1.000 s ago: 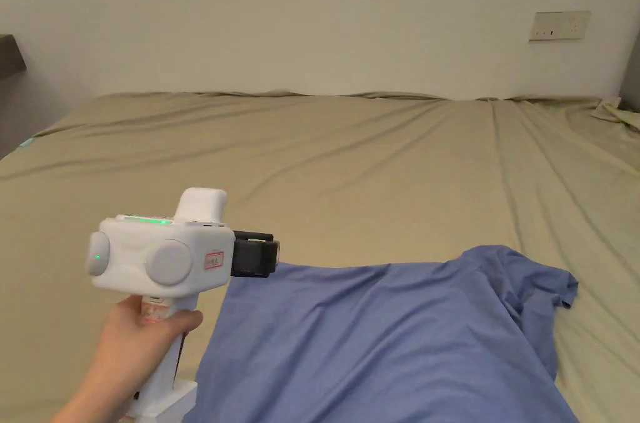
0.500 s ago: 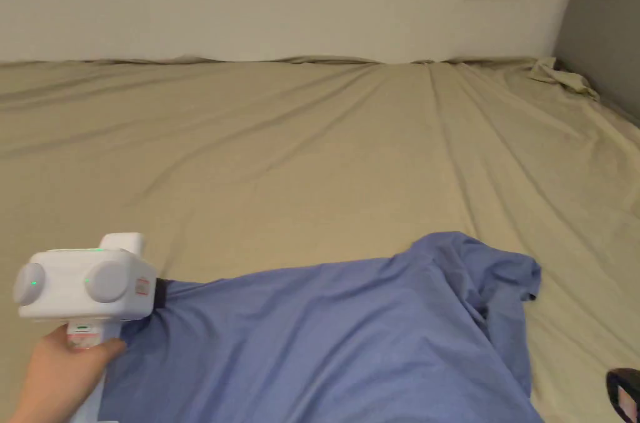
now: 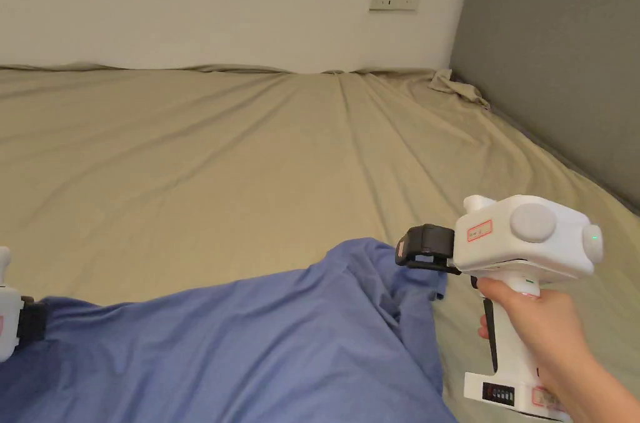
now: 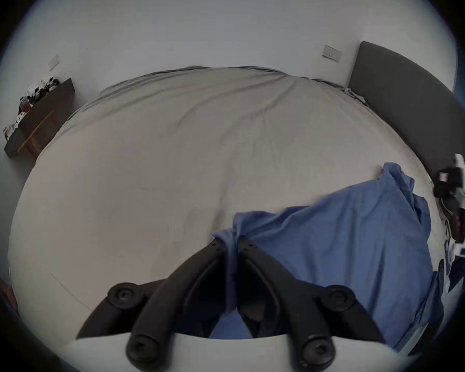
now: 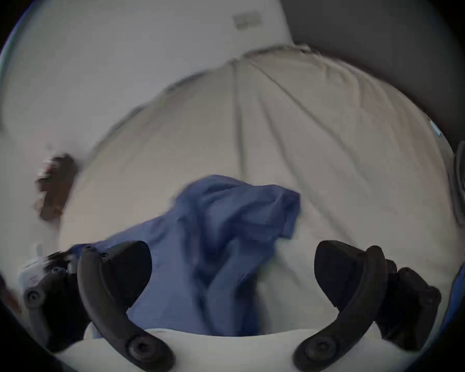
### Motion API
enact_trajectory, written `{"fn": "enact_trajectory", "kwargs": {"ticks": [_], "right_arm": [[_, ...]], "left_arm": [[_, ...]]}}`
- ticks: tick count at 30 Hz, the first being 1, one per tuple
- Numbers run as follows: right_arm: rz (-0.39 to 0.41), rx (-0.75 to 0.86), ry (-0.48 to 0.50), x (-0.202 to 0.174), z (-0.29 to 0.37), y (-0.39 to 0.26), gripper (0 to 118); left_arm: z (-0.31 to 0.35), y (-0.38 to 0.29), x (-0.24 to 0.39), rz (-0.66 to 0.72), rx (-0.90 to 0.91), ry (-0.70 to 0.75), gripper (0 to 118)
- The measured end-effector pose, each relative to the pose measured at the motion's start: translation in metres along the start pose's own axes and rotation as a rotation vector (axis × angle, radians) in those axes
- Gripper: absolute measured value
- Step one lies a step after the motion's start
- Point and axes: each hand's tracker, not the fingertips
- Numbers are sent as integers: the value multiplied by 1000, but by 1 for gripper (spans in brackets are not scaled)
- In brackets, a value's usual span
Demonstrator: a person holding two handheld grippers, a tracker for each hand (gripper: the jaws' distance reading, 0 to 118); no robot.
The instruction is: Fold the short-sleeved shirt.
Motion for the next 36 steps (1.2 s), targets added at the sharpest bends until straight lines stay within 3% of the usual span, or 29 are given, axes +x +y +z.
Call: {"fn": "enact_trajectory", "kwargs": {"ticks": [2, 3, 4, 5, 6, 7, 11, 15, 20, 25, 32, 36], "right_arm": [[22, -165, -84, -1, -44, -3, 111], [26, -226, -78, -2, -53, -6, 83], [43, -251, -76, -6, -57, -15, 36], [124, -182, -223, -13, -53, -25, 31], [169, -85, -135, -16, -37, -25, 18], [182, -112, -117, -18, -32, -24, 7], [261, -19, -123, -35, -2, -30, 6], [214, 110, -22, -31, 47, -21, 6], [268, 360, 25, -30, 173, -10, 6], [328, 637, 67, -33, 319, -8, 6], [337, 986, 99, -43, 513, 6, 6], [333, 1100, 130, -52, 581, 15, 6]], "left_arm": [[-7, 2, 2, -3, -5, -2, 5], [-9, 2, 3, -2, -7, -3, 5], [-12, 3, 4, -2, -13, -5, 5], [-13, 3, 6, -6, -19, -6, 5], [-15, 3, 7, -11, -23, -5, 5], [-14, 3, 8, -19, -22, -3, 5], [1, 5, 12, 7, 26, -13, 5], [48, 15, 10, 32, 155, -29, 5], [165, 46, -6, 83, 369, -76, 5], [300, 68, -4, 21, 603, -24, 5], [481, 104, -3, -16, 877, 80, 5], [537, 125, 2, -29, 939, 134, 5]]}}
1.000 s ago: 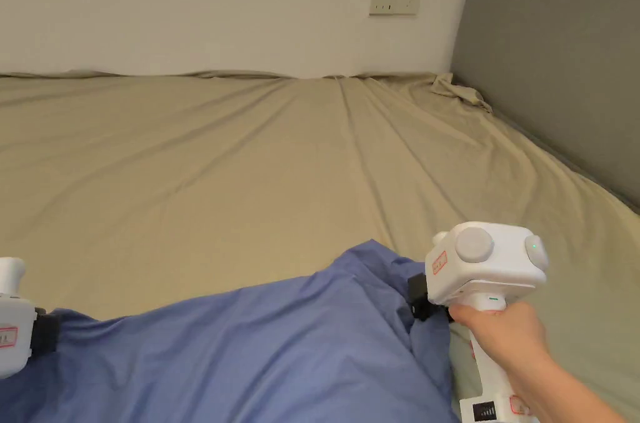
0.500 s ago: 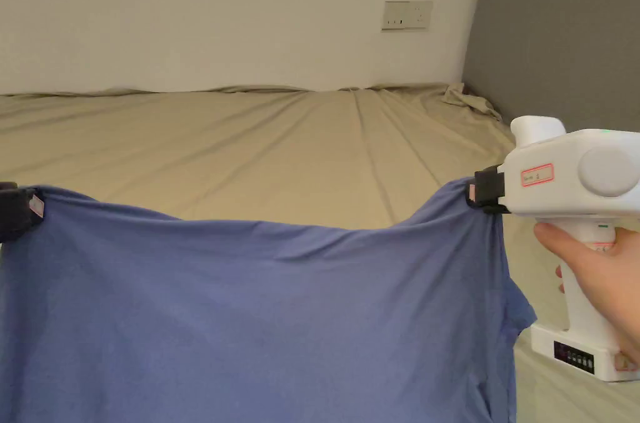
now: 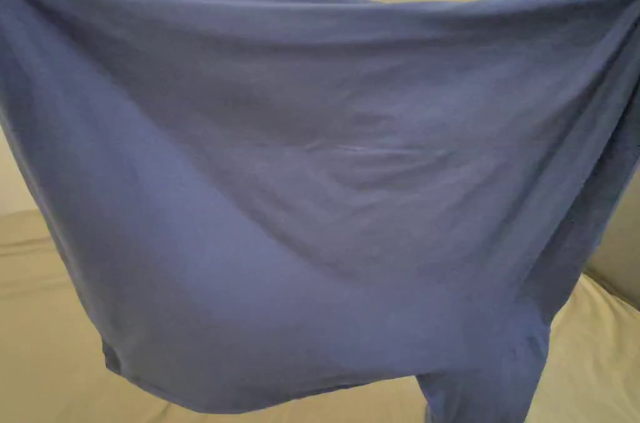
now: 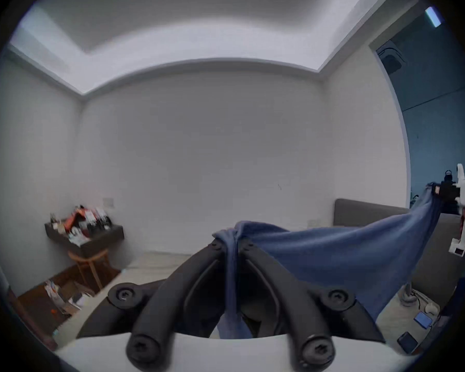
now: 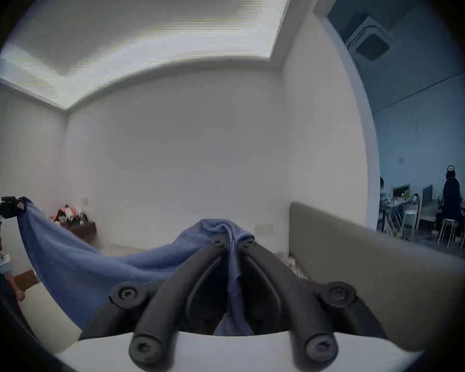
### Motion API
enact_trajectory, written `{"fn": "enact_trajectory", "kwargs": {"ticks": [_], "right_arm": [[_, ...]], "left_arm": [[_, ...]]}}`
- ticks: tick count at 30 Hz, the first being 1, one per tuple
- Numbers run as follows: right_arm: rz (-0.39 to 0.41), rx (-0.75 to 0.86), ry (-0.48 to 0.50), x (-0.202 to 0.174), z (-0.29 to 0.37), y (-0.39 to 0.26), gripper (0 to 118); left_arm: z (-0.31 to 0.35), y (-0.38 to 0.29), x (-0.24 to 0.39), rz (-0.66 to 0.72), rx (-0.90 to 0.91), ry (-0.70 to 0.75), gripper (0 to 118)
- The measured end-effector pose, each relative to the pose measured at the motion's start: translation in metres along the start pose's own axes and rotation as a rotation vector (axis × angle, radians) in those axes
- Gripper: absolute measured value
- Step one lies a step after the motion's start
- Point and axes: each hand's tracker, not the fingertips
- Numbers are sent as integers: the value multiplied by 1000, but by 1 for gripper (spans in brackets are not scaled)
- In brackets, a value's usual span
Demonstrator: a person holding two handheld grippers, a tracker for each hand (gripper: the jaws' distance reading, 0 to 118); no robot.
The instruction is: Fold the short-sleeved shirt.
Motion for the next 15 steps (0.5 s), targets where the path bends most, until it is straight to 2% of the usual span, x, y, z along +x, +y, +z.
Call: {"fn": "enact_trajectory", "kwargs": {"ticks": [2, 5, 6, 10, 15], "right_arm": [[-2, 19, -2, 9, -11, 22, 6], [51, 24, -83, 5, -33, 45, 6], [46, 21, -95, 3, -44, 49, 6], [20, -5, -102, -8, -97, 55, 6], [74, -16, -152, -29, -171, 47, 6]], "left_arm": [[0, 21, 4, -18, 12, 7, 5], [-18, 38, 1, -25, 17, 21, 5], [-27, 40, 2, -19, 28, 19, 5], [-82, 44, 0, 27, -51, 37, 5], [-154, 33, 1, 37, -95, 81, 5]]}}
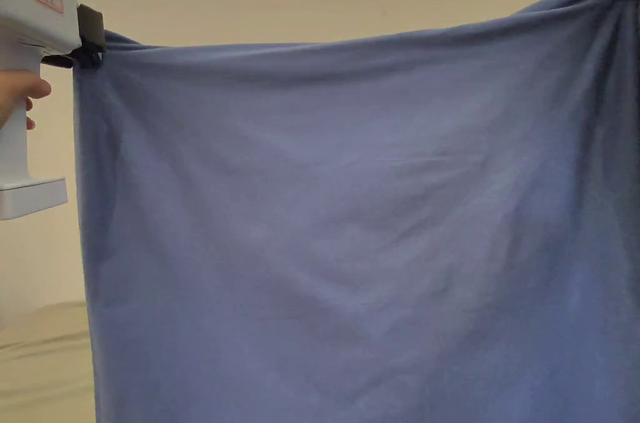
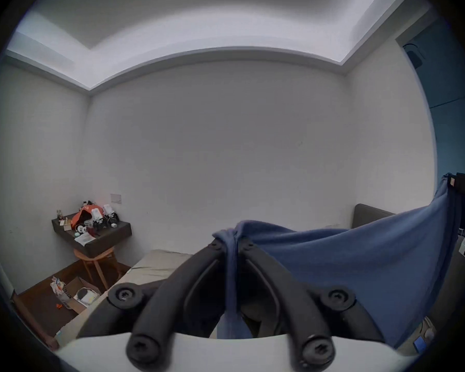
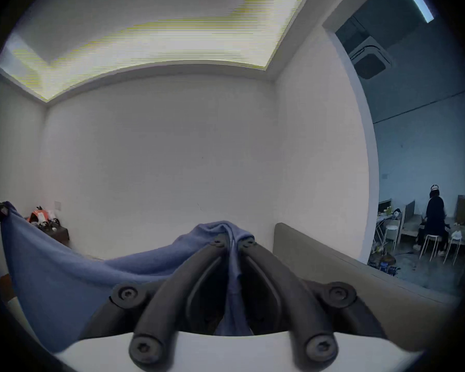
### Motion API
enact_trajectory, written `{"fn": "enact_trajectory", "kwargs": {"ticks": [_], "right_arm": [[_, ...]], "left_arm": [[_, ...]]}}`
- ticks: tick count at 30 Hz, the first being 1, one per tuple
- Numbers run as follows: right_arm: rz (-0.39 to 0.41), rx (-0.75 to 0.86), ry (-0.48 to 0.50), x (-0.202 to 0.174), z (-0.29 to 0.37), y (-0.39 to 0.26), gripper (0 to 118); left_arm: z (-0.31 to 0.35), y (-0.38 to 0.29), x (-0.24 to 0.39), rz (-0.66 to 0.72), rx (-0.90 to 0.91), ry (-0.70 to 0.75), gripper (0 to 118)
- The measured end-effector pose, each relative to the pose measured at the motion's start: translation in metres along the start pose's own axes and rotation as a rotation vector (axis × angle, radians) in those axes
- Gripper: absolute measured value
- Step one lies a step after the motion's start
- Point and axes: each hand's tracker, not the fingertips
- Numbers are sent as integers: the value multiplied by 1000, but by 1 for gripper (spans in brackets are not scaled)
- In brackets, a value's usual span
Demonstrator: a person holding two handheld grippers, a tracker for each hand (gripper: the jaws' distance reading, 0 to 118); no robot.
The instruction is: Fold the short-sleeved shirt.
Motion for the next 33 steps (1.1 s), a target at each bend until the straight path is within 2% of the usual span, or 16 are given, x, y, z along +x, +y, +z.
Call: {"fn": "enact_trajectory", "kwargs": {"ticks": [8, 12, 15, 18, 21, 25, 27, 29, 33], "right_arm": [[48, 3, 9, -38, -87, -3, 6], [51, 1, 33, -52, -103, -33, 6], [56, -80, 78, -56, -115, -80, 6], [47, -182, 117, -58, -127, -147, 6], [-39, -271, 148, -55, -135, -231, 6], [-103, -394, 175, -54, -131, -332, 6], [-58, -451, 133, -57, -126, -364, 6], [-89, -505, 162, -56, -123, -385, 6], [-79, -514, 182, -55, -95, -412, 6]], "left_arm": [[-95, 1, -12, -36, -30, 99, 5], [-95, -42, -2, -74, -13, 116, 5], [-117, -90, -13, -65, -50, 91, 5], [-140, -147, -15, -76, -178, 44, 5], [-142, -219, -6, -62, -283, -16, 5], [-152, -313, 1, -30, -423, -33, 5], [-157, -344, 0, 18, -482, -37, 5], [-156, -364, -1, 62, -520, -37, 5], [-132, -384, -7, 107, -496, -57, 5]]}}
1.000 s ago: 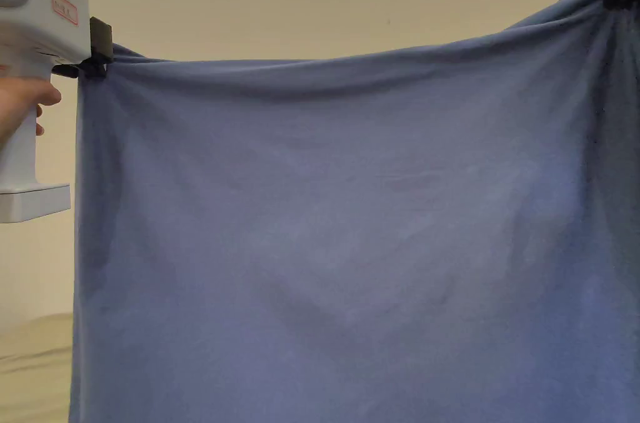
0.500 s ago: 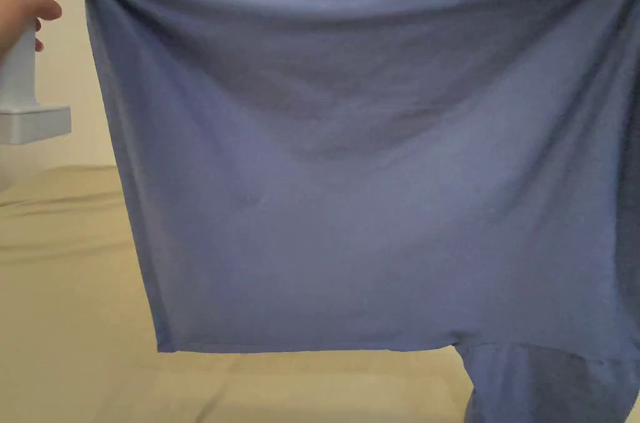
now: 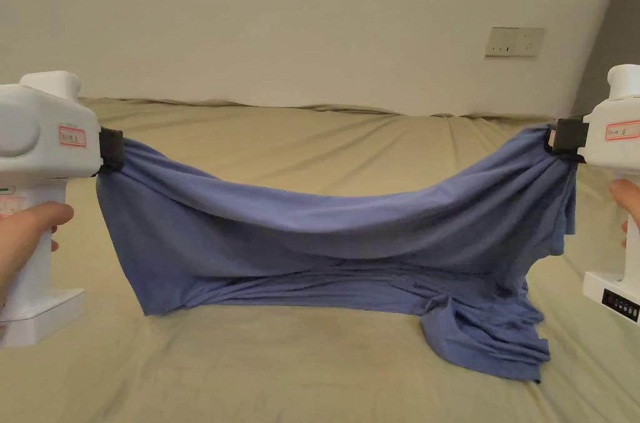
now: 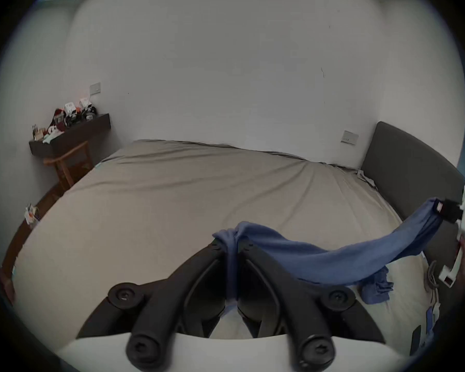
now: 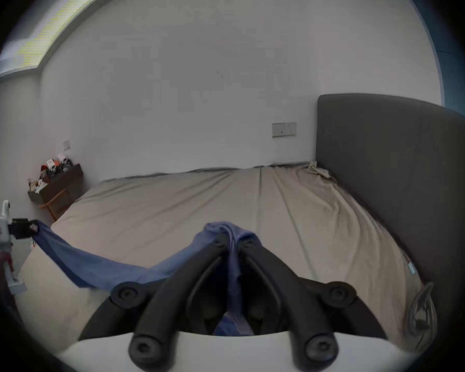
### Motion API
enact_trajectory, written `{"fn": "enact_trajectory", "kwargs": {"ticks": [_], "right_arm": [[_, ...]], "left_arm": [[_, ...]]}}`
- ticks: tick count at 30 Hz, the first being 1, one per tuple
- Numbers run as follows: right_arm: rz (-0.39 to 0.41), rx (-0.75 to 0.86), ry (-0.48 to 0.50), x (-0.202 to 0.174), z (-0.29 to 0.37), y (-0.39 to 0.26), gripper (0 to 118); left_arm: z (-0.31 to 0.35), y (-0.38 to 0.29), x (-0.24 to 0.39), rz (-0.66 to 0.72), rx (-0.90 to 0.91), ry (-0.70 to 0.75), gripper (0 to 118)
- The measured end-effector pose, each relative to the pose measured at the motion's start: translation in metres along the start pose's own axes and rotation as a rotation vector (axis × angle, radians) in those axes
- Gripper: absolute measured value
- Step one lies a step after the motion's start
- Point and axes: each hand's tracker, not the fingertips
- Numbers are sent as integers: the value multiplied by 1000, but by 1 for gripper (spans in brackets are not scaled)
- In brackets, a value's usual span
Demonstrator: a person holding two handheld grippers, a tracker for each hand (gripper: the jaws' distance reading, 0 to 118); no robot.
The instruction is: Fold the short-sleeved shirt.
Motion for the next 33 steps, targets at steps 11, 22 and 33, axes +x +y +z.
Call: {"fn": "enact_trajectory", "kwargs": {"ticks": [11, 22, 33], "right_arm": [[24, -191, 112, 18, 161, -188, 6], [20, -270, 68, 51, 312, -274, 6], [71, -427, 31, 61, 360, -326, 6]], "left_arm": [[127, -172, -8, -22, -122, -86, 5], [273, -281, -34, -16, -279, -90, 5], [308, -349, -45, -32, -481, -44, 5]]}}
